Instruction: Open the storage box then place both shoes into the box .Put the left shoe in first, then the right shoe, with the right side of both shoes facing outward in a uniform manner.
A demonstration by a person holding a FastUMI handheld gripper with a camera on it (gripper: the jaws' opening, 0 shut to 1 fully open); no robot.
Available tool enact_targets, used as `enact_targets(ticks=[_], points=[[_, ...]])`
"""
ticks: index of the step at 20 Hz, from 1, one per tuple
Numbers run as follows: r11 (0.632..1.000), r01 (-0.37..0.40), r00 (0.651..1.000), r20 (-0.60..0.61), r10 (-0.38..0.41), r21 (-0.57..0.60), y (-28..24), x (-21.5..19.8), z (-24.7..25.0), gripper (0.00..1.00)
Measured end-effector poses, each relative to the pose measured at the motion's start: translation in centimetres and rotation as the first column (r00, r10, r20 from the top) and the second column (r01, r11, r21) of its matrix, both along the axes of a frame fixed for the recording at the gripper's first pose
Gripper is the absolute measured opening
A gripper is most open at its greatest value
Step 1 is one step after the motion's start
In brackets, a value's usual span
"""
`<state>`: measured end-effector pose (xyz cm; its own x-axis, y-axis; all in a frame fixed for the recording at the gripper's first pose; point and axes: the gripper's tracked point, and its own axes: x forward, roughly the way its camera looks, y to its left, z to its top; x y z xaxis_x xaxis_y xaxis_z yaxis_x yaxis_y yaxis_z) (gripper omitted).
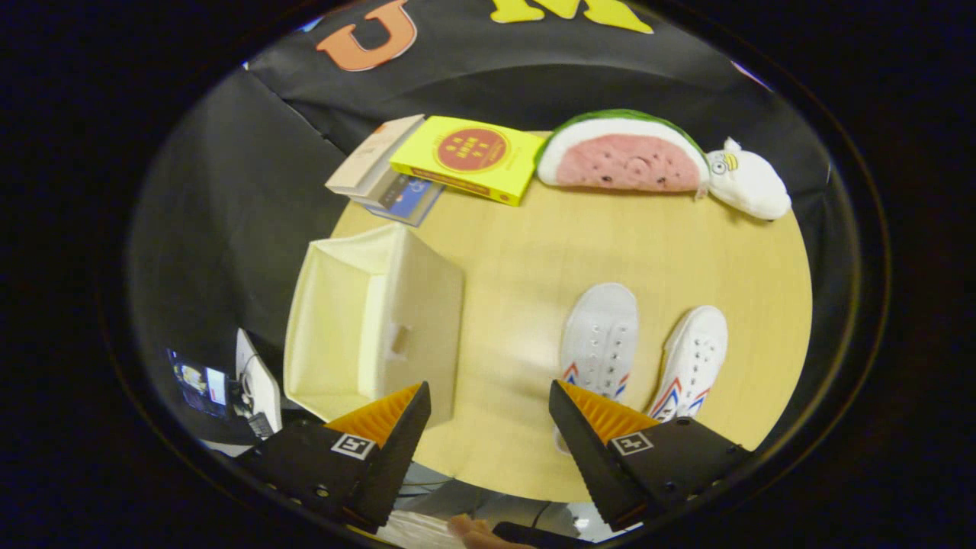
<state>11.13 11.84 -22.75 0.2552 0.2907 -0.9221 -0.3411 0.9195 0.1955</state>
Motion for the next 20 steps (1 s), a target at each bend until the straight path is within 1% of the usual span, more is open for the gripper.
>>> enact_targets(ticks=[2, 4, 6, 9, 11, 12, 13, 14, 16, 18, 19, 20], points=[[0.999, 0.031, 0.999, -0.029, -0.032, -0.034, -2.8, 1.0, -2.2, 0.96], [0.995, 0.043, 0.998, -0.042, -0.046, -0.087, -5.3, 2.1, -4.6, 0.95], [0.99, 0.021, 0.998, -0.055, -0.029, -0.142, -7.4, 2.8, -6.4, 0.95], [0.991, -0.004, 0.993, -0.114, -0.012, -0.135, -8.1, 3.0, -8.6, 0.87], [0.989, -0.025, 0.991, -0.131, 0.006, -0.145, -8.5, 2.8, -10.3, 0.87], [0.986, -0.034, 0.991, -0.131, 0.012, -0.163, -9.1, 2.9, -10.4, 0.78], [0.979, -0.032, 0.993, -0.121, 0.008, -0.2, -9.8, 3.2, -11.0, 0.73], [0.978, -0.023, 0.993, -0.118, -0.001, -0.208, -9.9, 3.5, -11.5, 0.68], [0.981, -0.027, 0.991, -0.136, 0.001, -0.194, -9.5, 3.1, -12.2, 0.63], [0.979, -0.03, 0.992, -0.124, 0.005, -0.2, -9.4, 3.3, -13.0, 0.49], [0.981, -0.021, 0.992, -0.127, -0.004, -0.195, -9.3, 3.1, -13.3, 0.42], [0.989, 0.017, 0.991, -0.126, -0.036, -0.149, -8.3, 3.1, -13.2, 0.35]])
